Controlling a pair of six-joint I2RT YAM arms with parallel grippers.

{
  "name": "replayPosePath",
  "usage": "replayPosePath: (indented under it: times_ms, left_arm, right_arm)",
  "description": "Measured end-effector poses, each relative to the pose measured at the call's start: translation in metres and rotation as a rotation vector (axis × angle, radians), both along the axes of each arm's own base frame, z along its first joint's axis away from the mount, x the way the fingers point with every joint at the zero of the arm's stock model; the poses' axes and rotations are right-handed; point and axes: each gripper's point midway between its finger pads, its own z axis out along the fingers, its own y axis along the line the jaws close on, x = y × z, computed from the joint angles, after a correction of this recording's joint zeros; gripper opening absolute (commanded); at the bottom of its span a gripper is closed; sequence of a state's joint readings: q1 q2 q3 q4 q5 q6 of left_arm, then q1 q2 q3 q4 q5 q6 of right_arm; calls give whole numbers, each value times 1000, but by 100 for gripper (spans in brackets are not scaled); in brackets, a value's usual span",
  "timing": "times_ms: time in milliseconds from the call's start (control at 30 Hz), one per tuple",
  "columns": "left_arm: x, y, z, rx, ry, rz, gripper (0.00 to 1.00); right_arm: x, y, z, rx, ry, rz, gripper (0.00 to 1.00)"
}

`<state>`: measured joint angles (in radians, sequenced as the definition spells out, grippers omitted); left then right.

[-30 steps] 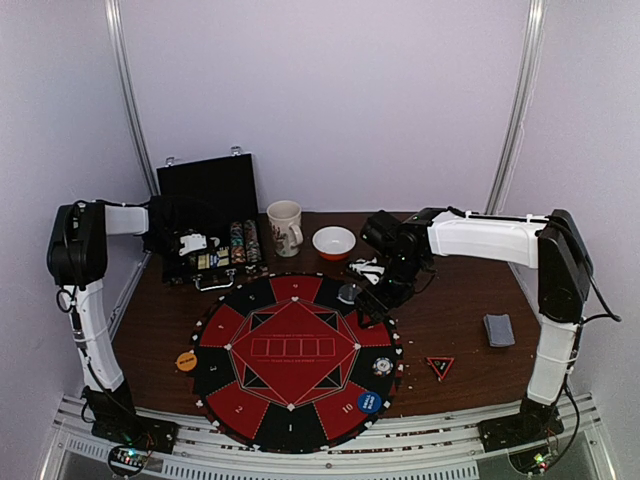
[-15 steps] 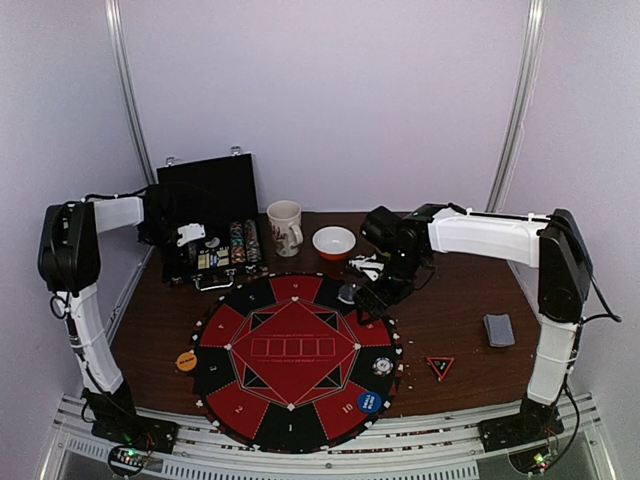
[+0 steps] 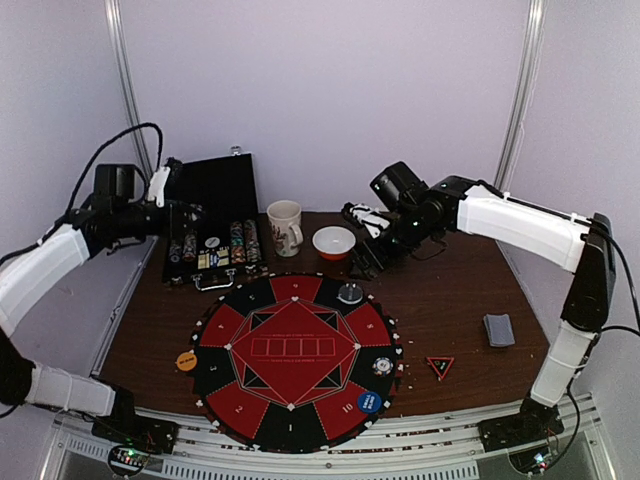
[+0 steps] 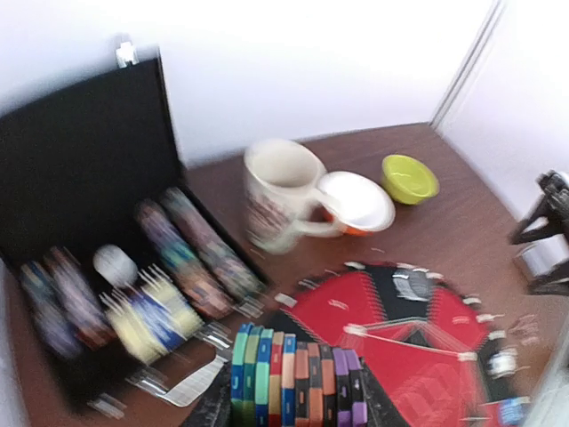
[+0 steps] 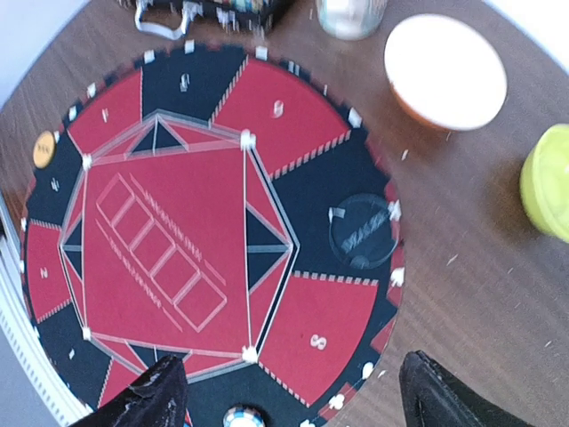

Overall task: Distribute texas hold em gaming equipment
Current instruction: Pass from the left arm to the right

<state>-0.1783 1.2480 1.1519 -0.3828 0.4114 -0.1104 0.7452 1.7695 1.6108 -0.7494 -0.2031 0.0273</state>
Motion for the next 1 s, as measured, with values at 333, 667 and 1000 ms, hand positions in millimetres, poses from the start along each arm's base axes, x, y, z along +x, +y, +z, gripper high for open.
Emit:
replayPosePath:
  times_ms: [333, 667, 1000]
  left_arm:
    - [-130, -2, -125, -457, 456, 264, 0]
    - [-154, -6, -187, -571, 626, 305, 0]
    - [-170, -24, -226, -597, 773, 218, 0]
  right_arm:
    - [-39, 67, 42, 139, -117, 140, 84]
    - [-113, 168, 20, 258, -120, 434, 85]
    - [-143, 245, -48, 326, -124, 731, 84]
